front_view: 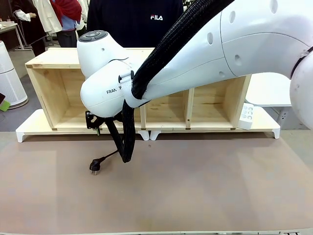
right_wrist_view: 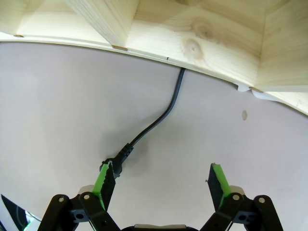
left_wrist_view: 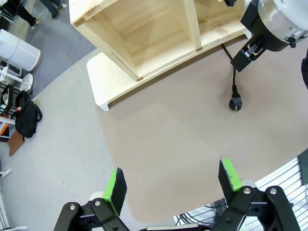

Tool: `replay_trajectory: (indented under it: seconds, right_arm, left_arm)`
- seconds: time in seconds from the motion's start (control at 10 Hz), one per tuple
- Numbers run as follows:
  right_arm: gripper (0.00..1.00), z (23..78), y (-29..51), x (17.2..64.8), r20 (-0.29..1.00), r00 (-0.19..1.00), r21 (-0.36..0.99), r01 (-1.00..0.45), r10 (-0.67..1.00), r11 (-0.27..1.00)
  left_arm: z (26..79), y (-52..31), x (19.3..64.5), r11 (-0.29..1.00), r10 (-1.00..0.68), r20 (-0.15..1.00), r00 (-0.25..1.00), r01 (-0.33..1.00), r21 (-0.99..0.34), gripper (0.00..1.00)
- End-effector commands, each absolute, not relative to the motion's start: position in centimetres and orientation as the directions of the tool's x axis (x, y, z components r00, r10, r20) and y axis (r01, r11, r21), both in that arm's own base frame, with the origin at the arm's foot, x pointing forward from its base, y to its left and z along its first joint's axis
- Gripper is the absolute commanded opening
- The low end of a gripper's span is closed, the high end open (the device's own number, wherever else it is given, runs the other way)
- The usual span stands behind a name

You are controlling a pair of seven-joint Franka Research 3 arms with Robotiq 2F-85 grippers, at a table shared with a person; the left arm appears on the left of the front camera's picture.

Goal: Perform cable management.
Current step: When the cord part of the Power Cable appears at the lower middle area of the table and stops, grasp the cord part of the Power Cable.

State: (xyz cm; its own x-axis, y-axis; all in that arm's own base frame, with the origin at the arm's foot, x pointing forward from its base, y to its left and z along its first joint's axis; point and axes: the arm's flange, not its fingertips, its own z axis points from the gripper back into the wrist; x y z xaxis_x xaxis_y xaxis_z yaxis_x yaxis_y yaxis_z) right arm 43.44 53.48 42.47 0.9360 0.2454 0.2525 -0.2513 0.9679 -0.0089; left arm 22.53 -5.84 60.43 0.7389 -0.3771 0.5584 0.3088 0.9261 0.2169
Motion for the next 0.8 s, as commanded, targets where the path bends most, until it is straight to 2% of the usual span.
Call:
replay_trajectory:
  seconds: [0.0, 0.5, 0.7]
  right_arm:
    - [1.00, 41.2, 54.8, 44.5, 0.204, 0.955, 0.039, -0.226, 0.214, 0.973]
    - [1.00, 39.3, 58.4, 44.5, 0.051, 0.993, 0.183, -0.118, 0.110, 0.976]
    - [1.00, 39.1, 59.0, 44.1, -0.002, 0.996, 0.147, -0.085, 0.086, 0.986]
  left_arm:
    - [60.4, -5.8, 22.5, 0.926, -0.376, 0.560, 0.738, 0.311, 0.213, 1.00]
    - [60.4, -5.8, 22.5, 0.926, -0.376, 0.560, 0.738, 0.311, 0.213, 1.00]
    - [60.4, -5.8, 22.5, 0.926, -0.376, 0.560, 0.738, 0.311, 0.213, 1.00]
